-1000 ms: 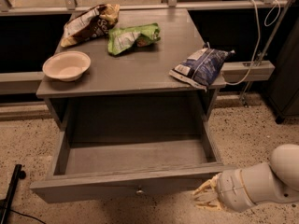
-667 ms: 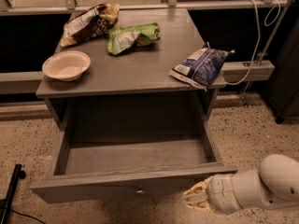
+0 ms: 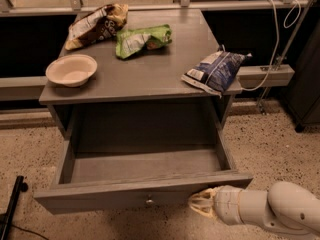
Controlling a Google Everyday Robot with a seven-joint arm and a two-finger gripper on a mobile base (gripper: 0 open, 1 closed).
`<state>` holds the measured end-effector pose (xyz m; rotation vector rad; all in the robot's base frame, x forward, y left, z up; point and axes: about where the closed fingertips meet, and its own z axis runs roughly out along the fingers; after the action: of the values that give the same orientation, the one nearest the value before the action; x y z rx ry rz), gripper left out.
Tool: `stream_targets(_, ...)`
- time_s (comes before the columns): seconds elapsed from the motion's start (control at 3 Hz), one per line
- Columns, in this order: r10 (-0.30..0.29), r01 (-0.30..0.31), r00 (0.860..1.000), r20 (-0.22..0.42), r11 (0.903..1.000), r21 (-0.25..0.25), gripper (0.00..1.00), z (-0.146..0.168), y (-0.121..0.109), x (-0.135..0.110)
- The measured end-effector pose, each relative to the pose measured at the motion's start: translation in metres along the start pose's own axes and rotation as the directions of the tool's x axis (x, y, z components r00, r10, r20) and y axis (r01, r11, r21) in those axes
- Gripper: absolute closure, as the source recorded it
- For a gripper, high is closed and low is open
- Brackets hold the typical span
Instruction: Close top drawer
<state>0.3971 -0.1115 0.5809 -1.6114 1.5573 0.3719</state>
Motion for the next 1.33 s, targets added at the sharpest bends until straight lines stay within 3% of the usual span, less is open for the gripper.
stream_targets(0.33, 0.013, -0.013, 1.0, 0.001, 0.9975, 0.07, 1.0, 0.006, -0.017, 0.002)
stream_targets(0.67, 0.009, -0.01, 1.0, 0.007, 0.9944, 0.105, 1.0, 0.011, -0.03, 0.0)
stream_targets(1.33, -0.022, 0.016, 0.999, 0.029, 0.981, 0.193, 1.0, 0.037, -0.079, -0.024)
